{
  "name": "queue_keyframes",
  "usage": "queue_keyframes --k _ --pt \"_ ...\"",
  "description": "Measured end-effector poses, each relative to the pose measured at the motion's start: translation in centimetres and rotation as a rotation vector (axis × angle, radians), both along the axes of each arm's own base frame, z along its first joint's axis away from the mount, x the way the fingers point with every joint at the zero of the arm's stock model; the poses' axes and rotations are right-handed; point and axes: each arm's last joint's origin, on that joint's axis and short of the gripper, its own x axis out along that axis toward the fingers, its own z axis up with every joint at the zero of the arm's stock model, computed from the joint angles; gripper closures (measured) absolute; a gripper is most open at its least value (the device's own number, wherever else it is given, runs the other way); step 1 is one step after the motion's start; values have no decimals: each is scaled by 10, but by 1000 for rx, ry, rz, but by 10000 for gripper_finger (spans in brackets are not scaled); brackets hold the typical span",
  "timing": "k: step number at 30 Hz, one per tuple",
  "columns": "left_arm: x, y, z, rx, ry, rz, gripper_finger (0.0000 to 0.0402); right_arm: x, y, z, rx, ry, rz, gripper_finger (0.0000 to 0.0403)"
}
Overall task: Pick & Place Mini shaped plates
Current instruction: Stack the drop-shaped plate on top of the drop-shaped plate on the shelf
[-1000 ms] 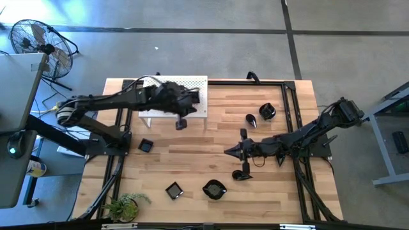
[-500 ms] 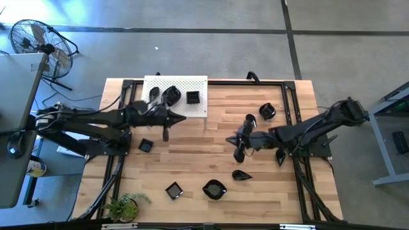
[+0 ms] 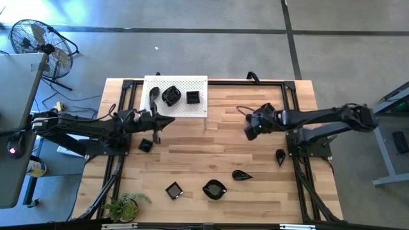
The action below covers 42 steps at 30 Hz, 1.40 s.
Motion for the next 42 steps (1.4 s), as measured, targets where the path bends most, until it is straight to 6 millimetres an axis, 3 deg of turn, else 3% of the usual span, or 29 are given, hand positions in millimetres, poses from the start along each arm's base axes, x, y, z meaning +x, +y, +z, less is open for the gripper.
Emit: queue_keyframes --k 6,12,23,33,42 --pt "-2 3 -6 4 27 101 401 -20 -23 -31 82 32 -171 301" --pt "-1 3 -13 -10 93 108 401 -27 -32 -50 127 -71 -211 317" --pt "-1 3 -17 -28 130 107 401 -35 -32 -71 112 -172 -242 393" --pt "-1 3 -23 -127 171 90 401 -26 -28 -67 -17 -256 -173 401" --pt "0 -1 -19 -267 106 -39 401 -6 1 -48 -353 -414 -106 402"
